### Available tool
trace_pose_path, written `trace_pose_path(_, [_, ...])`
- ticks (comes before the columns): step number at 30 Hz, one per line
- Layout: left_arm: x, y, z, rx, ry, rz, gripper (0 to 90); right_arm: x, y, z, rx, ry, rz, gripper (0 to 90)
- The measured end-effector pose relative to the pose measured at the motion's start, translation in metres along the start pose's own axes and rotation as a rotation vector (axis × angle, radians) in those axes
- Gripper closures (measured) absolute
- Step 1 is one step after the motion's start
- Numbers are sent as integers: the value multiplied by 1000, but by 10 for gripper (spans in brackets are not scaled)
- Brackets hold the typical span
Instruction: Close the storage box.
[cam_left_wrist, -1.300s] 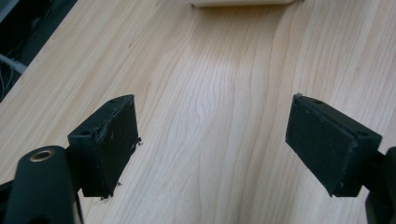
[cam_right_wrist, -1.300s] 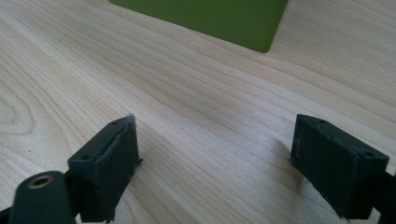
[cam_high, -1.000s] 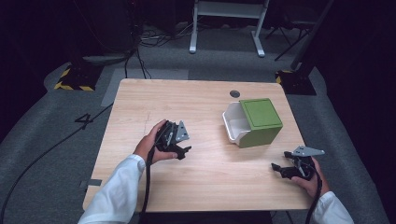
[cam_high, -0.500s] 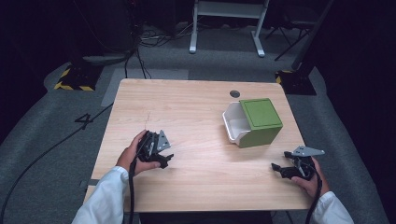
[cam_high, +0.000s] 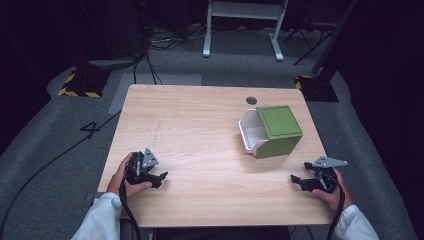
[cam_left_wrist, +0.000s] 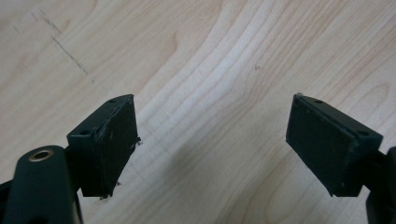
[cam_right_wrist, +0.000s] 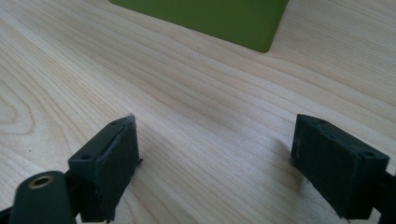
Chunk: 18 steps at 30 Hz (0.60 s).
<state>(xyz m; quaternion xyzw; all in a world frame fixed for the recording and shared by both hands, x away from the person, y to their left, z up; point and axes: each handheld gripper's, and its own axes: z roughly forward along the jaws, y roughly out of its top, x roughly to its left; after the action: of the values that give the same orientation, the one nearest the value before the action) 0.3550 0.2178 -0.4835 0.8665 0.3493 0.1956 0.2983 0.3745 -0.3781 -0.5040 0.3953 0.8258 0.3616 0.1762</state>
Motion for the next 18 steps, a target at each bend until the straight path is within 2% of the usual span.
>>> trace_pose_path(2, [1,-11,5,21,-4,-18,168,0,0,0,0,0,-1,150])
trace_pose_path(3, [1,-11,5,21,-4,-18,167,0,0,0,0,0,-1,150])
trace_pose_path(5, [2,-17,4,-9,-9,-40,172,0,0,0,0,0,-1,150])
trace_pose_path(7, [3,-19,3,-11,-8,-38,171,0,0,0,0,-1,-2,150])
trace_pose_path(9, [6,-26,3,-34,-41,-92,171,0,0,0,0,0,-2,150])
trace_pose_path(10, [10,-30,3,-45,-75,-138,171,0,0,0,0,-1,-1,150])
trace_pose_path(11, [11,-32,2,-43,-65,-129,169,0,0,0,0,-1,-1,150])
trace_pose_path(12, [12,-33,1,-43,-71,-139,165,0,0,0,0,-1,-2,150])
trace_pose_path(18, [12,-34,1,-43,-69,-138,165,0,0,0,0,-1,-1,150])
